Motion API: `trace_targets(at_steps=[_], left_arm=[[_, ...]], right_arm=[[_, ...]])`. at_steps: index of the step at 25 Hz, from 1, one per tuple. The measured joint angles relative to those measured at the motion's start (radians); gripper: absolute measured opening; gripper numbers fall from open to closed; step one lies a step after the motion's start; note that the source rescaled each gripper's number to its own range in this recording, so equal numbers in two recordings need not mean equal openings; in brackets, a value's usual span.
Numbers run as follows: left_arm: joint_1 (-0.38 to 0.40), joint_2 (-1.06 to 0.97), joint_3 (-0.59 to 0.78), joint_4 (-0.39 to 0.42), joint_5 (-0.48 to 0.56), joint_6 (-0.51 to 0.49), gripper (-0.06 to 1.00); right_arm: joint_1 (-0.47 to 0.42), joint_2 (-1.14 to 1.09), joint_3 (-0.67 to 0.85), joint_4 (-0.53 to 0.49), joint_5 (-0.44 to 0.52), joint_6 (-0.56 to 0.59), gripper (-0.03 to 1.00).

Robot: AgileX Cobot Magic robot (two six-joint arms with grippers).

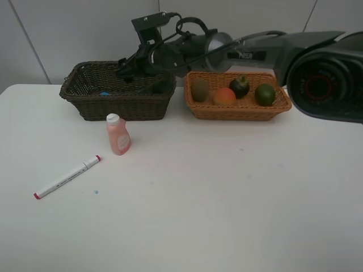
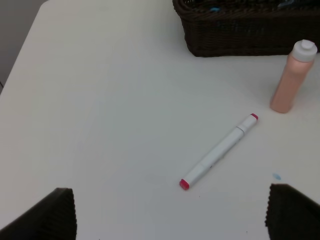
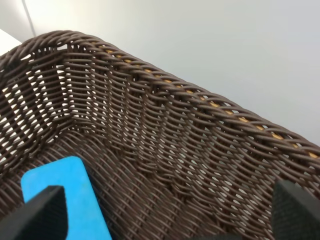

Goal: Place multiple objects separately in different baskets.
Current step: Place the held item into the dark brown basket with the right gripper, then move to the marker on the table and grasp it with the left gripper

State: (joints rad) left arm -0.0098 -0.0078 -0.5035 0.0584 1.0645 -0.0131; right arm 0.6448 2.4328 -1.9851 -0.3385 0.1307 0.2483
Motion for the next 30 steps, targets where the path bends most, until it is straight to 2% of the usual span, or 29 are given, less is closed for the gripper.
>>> trace_targets(at_steps=[13, 16, 22, 30], left_arm=[[0.0, 0.0, 0.0, 0.0, 0.0, 0.0, 1.0], [0.0, 0.0, 0.0, 0.0, 0.0, 0.0, 1.0], [0.0, 0.0, 0.0, 0.0, 0.0, 0.0, 1.0], [0.0, 0.0, 0.0, 0.0, 0.0, 0.0, 1.0]], right_arm=[[0.0, -0.009, 0.0, -0.002, 0.018, 0.0, 0.99], [0.0, -0.047, 0.0, -0.028, 0.107, -0.001, 0.99], [0.001, -0.19, 0.0, -0.057, 0.365, -0.027, 0.99], [0.002, -0.397, 0.011, -0.055, 0.519, -0.058, 0.99]])
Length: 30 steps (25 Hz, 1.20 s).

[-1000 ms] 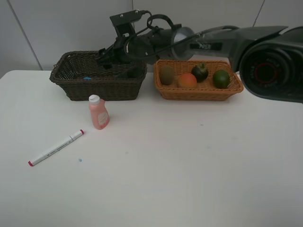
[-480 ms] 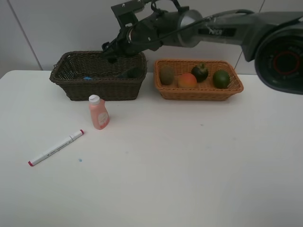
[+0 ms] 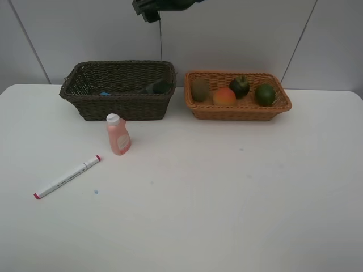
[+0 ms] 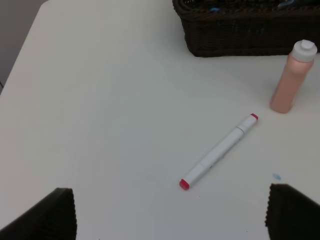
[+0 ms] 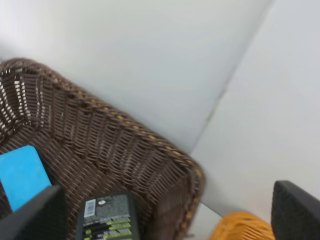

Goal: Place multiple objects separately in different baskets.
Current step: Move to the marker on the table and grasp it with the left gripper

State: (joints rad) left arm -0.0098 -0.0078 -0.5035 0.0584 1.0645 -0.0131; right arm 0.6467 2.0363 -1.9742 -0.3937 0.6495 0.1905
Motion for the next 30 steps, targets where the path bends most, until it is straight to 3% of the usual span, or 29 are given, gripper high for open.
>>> trace_targets(at_steps=[6, 17, 30], left_arm=[[0.0, 0.0, 0.0, 0.0, 0.0, 0.0, 1.0], [0.0, 0.0, 0.0, 0.0, 0.0, 0.0, 1.0], [0.0, 0.0, 0.0, 0.0, 0.0, 0.0, 1.0]], right_arm=[[0.0, -0.227, 0.216, 0.001, 0.024, -0.002, 0.99], [0.0, -0.69, 0.732, 0.012, -0.047, -0.001, 0.99], [0.0, -1.113, 1.101, 0.067, -0.004, -0.029, 0.99]])
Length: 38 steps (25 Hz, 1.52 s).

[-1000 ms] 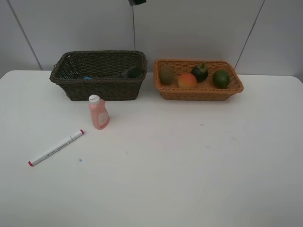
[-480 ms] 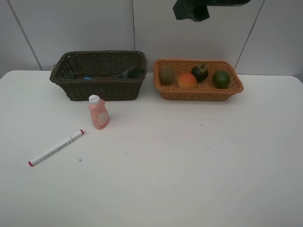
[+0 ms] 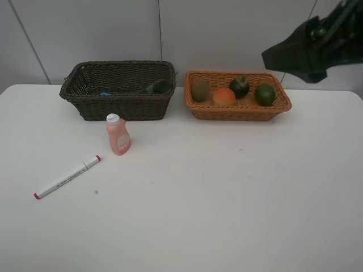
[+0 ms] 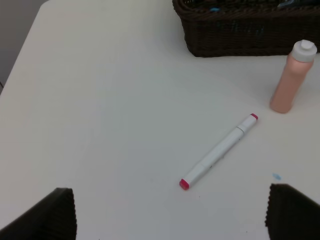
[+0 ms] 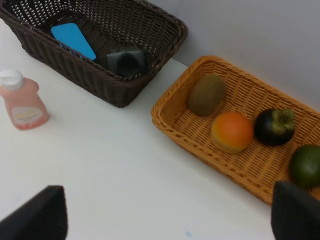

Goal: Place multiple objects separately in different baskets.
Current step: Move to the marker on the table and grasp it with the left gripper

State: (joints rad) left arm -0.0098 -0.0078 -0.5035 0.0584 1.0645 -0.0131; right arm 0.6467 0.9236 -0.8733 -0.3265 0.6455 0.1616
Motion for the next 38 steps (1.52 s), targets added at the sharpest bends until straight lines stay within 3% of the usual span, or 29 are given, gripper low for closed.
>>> trace_targets(at_steps=[8, 15, 18, 23, 29, 38], left_arm=[[0.0, 0.0, 0.0, 0.0, 0.0, 0.0, 1.0], [0.0, 0.0, 0.0, 0.0, 0.0, 0.0, 1.0], [0.0, 0.0, 0.0, 0.0, 0.0, 0.0, 1.0], [0.0, 0.0, 0.0, 0.0, 0.0, 0.0, 1.0], [0.0, 0.0, 0.0, 0.0, 0.0, 0.0, 1.0], [0.0, 0.0, 0.0, 0.0, 0.0, 0.0, 1.0]], right_arm=[[0.0, -0.214, 0.041, 0.0, 0.194, 0.0, 0.99], [0.0, -0.261, 0.043, -0.011, 0.362, 0.0, 0.99], [-0.012, -0.328, 0.079, -0.009, 0.359, 0.0, 0.99], [-0.109, -0.507, 0.218, 0.006, 0.354, 0.0, 0.99], [-0.184, -0.665, 0.302, 0.08, 0.364, -0.001, 0.99], [-0.351, -0.806, 0.302, 0.204, 0.409, -0.147, 0.99]])
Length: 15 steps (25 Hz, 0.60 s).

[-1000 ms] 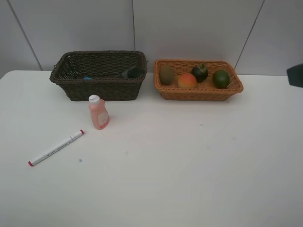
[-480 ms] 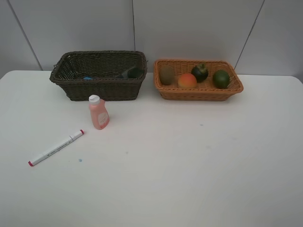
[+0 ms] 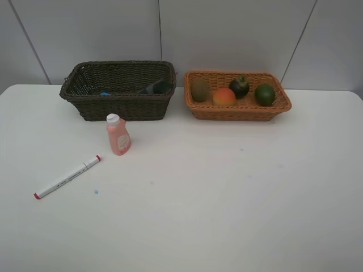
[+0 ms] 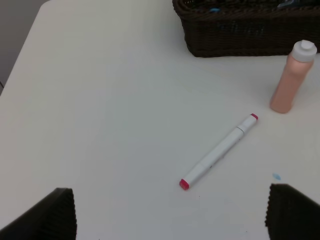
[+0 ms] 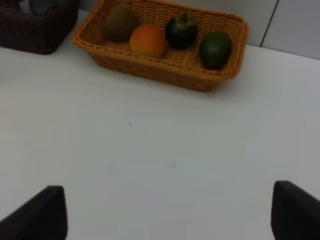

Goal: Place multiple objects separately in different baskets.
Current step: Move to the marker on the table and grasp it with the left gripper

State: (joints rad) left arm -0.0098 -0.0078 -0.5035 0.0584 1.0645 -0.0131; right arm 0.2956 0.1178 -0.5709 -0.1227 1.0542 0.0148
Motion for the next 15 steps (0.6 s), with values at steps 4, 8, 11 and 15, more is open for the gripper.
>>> trace_targets(at_steps=[4, 8, 11, 15], left_arm=[[0.0, 0.0, 0.0, 0.0, 0.0, 0.0, 1.0], [0.0, 0.0, 0.0, 0.0, 0.0, 0.0, 1.0], [0.0, 0.0, 0.0, 0.0, 0.0, 0.0, 1.0], [0.0, 0.0, 0.0, 0.0, 0.0, 0.0, 1.0]], right_arm=[[-0.062, -0.046, 0.0, 0.03, 0.012, -0.032, 0.99], [-0.135, -0.076, 0.03, 0.064, 0.0, -0.037, 0.99], [-0.192, -0.102, 0.05, 0.073, 0.005, -0.04, 0.99], [-0.267, -0.121, 0.051, 0.078, 0.005, -0.043, 0.99]])
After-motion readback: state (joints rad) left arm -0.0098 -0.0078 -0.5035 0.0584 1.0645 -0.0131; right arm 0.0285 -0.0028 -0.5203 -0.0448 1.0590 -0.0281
